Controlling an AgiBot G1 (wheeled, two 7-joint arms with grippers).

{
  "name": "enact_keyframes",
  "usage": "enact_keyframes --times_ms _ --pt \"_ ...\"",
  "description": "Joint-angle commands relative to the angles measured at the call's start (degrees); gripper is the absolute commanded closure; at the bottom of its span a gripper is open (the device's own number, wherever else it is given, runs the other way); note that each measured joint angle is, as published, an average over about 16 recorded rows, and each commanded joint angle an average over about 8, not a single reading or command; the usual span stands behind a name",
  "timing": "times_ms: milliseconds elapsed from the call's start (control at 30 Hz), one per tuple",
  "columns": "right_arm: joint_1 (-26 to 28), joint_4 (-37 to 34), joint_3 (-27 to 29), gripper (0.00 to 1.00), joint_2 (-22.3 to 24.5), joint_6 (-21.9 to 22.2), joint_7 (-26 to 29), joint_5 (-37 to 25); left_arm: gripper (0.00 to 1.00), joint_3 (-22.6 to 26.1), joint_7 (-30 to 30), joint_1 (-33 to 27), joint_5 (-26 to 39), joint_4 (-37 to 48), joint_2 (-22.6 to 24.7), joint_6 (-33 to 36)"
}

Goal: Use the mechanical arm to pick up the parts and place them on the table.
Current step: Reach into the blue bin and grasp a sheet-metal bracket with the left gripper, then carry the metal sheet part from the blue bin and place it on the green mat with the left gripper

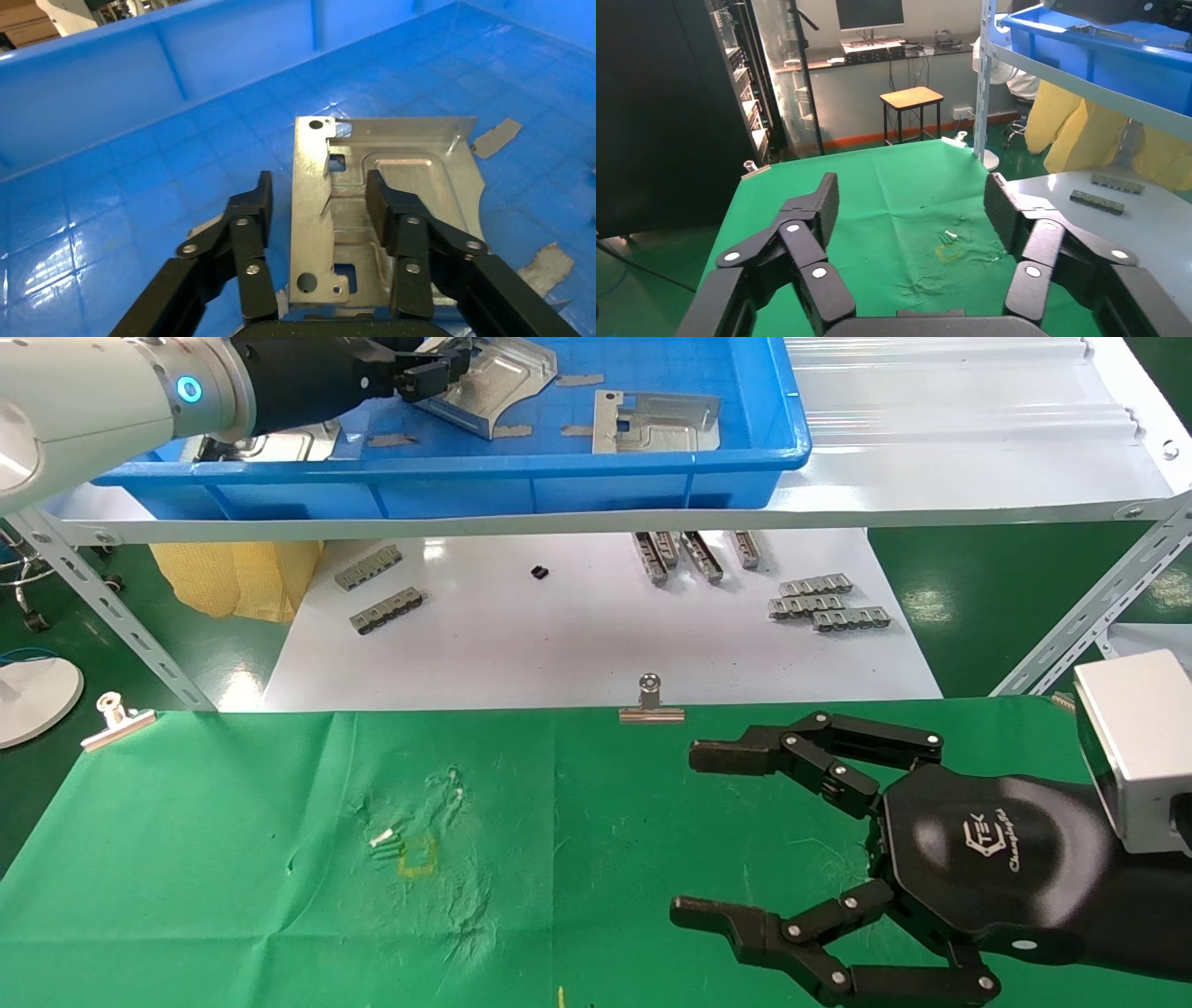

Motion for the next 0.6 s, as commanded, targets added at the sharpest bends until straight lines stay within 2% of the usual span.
enact_keyframes --times_ms 33,600 --pt "0.0 0.0 0.0 0.00 0.0 0.0 0.0 0.0 1.00 0.1 -0.2 0.0 0.1 0.0 0.0 -0.1" --pt "0.0 0.0 0.0 0.00 0.0 0.0 0.0 0.0 1.00 -1.6 0.7 -0.4 -2.4 -2.0 -1.2 1.7"
